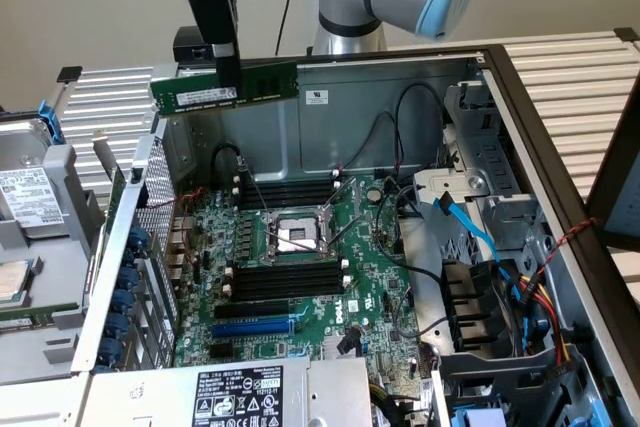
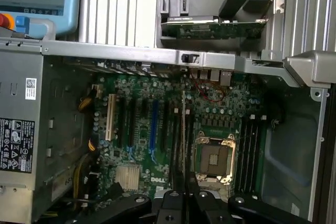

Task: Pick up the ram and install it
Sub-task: 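Pick up the ram and move it above insertion slot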

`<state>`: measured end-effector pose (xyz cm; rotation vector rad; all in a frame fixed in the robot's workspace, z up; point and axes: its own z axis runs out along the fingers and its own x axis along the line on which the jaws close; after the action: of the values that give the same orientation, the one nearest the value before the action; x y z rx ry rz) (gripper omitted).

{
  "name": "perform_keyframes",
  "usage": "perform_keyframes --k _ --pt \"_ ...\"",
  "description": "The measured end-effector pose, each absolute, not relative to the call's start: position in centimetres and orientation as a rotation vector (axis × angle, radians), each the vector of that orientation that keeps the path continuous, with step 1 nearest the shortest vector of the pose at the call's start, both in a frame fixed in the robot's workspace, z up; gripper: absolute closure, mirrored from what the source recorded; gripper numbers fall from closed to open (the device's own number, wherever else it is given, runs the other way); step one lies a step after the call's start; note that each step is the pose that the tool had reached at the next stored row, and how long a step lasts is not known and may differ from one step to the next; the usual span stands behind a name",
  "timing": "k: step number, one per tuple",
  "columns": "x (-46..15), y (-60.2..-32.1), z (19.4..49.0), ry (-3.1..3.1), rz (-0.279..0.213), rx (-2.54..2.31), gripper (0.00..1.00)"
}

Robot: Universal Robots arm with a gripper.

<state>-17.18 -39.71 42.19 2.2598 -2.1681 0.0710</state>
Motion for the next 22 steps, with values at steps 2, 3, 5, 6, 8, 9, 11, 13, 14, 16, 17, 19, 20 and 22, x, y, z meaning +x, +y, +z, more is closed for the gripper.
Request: perform_keyframes --k 2,3,5,6,8,9,11,13,14,16,17,19,20,22 --pt "-16.7 -39.6 42.1 -2.168 0.07 2.259 0.87" --pt "-16.5 -39.5 42.1 -2.168 0.07 2.259 0.87" --pt "-16.2 -39.4 41.9 -2.17 0.069 2.256 0.87" --pt "-16.0 -39.3 41.8 -2.172 0.069 2.254 0.87" --pt "-15.8 -39.2 41.6 -2.176 0.068 2.251 0.87" --pt "-15.7 -39.1 41.5 -2.177 0.067 2.249 0.87" --pt "-15.5 -38.9 41.2 -2.179 0.066 2.245 0.87" --pt "-15.2 -38.8 40.9 -2.182 0.064 2.241 0.87" --pt "-15.1 -38.7 40.8 -2.184 0.063 2.238 0.87" --pt "-14.9 -38.6 40.5 -2.188 0.061 2.234 0.87" --pt "-14.8 -38.6 40.4 -2.19 0.06 2.231 0.87" --pt "-14.7 -38.5 40.1 -2.196 0.058 2.224 0.87" --pt "-14.6 -38.5 40.0 -2.2 0.057 2.221 0.87" --pt "-14.5 -38.4 39.8 -2.207 0.055 2.214 0.87"
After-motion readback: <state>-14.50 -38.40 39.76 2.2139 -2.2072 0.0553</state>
